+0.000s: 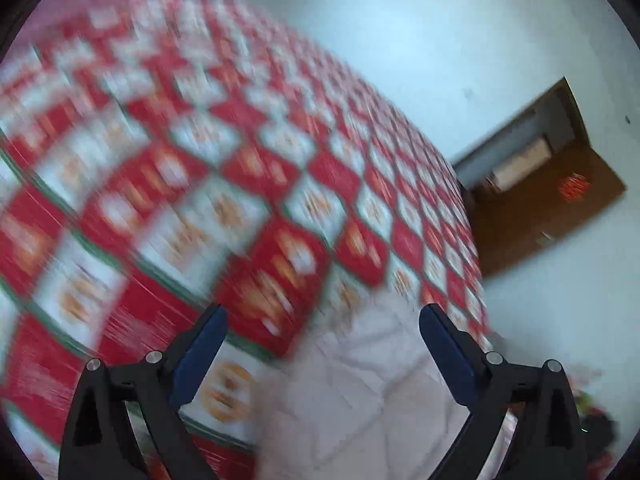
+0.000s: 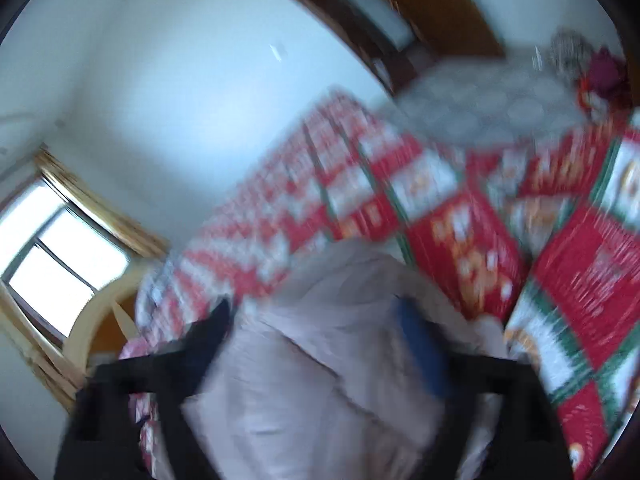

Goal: Fold large clothes

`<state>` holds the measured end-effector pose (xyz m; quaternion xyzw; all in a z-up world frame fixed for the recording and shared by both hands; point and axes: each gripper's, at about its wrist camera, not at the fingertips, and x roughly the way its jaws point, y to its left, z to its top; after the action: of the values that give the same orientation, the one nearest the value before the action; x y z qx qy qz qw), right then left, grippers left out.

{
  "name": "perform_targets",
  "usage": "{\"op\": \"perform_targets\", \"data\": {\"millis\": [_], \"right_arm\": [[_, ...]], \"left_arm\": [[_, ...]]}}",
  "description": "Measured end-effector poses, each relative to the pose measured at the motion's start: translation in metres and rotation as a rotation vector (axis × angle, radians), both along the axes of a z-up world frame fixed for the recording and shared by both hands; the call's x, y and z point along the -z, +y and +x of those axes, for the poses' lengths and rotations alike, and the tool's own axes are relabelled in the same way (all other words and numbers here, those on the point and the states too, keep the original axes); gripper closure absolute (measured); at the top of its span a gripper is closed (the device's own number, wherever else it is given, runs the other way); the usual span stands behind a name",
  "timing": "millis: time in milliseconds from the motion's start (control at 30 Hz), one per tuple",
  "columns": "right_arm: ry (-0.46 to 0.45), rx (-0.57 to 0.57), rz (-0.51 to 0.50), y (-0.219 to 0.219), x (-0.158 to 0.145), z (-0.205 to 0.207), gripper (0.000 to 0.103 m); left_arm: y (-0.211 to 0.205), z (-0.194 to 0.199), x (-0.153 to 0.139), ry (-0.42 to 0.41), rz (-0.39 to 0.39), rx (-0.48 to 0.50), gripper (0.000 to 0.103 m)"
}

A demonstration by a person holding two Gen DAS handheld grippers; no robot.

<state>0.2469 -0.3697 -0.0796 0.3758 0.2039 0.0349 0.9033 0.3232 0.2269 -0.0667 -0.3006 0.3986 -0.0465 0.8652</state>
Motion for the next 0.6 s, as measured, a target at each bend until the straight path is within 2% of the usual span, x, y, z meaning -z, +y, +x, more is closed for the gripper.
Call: {"op": "perform_targets", "data": {"millis": [33,67,100,133,167,233,333,433,500,600], "right_arm": [[-0.045,0.01,-0.042,0.006,-0.016,-0.01,0.0],[-0.074,-0.006,-0.099,0.017,-0.03,-0.015,0.004],[-0.075,-0.069,-0.187,0.038,-0.045,-0.013,0.013],[-0.051,-0.109,-0.244,0.055,-0.05,-0.007,0.037],[-0.002,-0.149,-0.325,0.077,-0.053,0.002,0.054],[0.072,-0.21,-0.472,0.125,-0.048,0.021,0.066],[0.168,-0.266,-0.541,0.176,-0.014,0.052,0.067],[0.233,-0.241,-0.573,0.189,0.028,0.069,0.067],[0.261,-0.243,-0.581,0.191,0.056,0.071,0.067],[0.222,-0.23,-0.533,0.182,0.07,0.068,0.067]], "left_arm": [[-0.001,-0.004,-0.01,-0.018,0.04,-0.01,0.006],[-0.011,-0.006,-0.019,-0.031,0.097,-0.007,0.006],[-0.027,-0.006,-0.024,-0.039,0.157,0.012,0.006],[-0.059,-0.006,-0.027,-0.055,0.244,0.069,0.006],[-0.084,-0.004,-0.027,-0.069,0.293,0.117,0.006],[-0.142,-0.002,-0.02,-0.095,0.356,0.208,0.006],[-0.203,0.004,0.002,-0.098,0.404,0.271,0.006],[-0.251,0.012,0.031,-0.08,0.519,0.302,0.006],[-0.264,0.016,0.053,-0.065,0.601,0.306,0.006],[-0.255,0.015,0.074,-0.091,0.557,0.267,0.002]]}}
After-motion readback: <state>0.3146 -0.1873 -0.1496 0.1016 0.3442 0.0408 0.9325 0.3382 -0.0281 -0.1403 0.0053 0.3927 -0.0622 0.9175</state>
